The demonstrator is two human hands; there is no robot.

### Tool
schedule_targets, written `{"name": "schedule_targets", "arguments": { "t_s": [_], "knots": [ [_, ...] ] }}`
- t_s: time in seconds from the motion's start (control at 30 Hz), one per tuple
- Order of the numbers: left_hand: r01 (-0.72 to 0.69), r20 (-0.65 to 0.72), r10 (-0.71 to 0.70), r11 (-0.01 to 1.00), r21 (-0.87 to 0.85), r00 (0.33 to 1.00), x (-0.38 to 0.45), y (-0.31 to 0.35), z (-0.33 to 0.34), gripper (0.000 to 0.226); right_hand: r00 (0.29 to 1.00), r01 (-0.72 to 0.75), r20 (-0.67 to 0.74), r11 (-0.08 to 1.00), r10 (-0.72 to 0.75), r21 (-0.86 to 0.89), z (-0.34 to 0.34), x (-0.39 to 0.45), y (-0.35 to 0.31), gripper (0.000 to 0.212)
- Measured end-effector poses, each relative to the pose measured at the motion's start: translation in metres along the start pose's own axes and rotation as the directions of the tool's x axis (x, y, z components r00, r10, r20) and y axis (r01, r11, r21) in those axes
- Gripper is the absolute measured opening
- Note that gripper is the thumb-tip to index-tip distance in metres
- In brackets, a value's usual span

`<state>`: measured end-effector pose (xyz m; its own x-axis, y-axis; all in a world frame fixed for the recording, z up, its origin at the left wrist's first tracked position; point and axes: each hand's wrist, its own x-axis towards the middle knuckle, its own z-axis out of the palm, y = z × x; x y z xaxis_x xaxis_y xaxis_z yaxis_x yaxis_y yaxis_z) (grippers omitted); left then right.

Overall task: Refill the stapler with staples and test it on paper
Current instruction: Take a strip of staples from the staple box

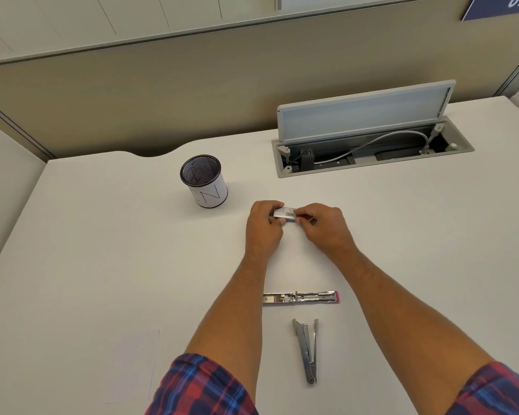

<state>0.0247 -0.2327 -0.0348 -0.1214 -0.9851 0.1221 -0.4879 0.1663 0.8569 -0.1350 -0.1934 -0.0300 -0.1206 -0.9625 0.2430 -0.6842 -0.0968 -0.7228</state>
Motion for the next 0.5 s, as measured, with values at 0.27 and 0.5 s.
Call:
{"name": "schedule_targets", "arguments": {
  "t_s": [0.27, 0.5],
  "knots": [
    [0.041, -0.105, -0.05, 0.995, -0.089, 0.993, -0.003, 0.0, 0.006, 0.033, 0.999, 0.052, 0.011, 0.968, -0.051, -0.245, 0.01, 0.008, -0.004, 0.021],
    [0.057, -0.059, -0.06, 0.997, -0.051, 0.996, -0.002, 0.002, 0.005, 0.035, 0.999, 0.044, 0.045, 0.93, -0.029, -0.364, 0.012, 0.006, -0.01, 0.023]
  ]
}}
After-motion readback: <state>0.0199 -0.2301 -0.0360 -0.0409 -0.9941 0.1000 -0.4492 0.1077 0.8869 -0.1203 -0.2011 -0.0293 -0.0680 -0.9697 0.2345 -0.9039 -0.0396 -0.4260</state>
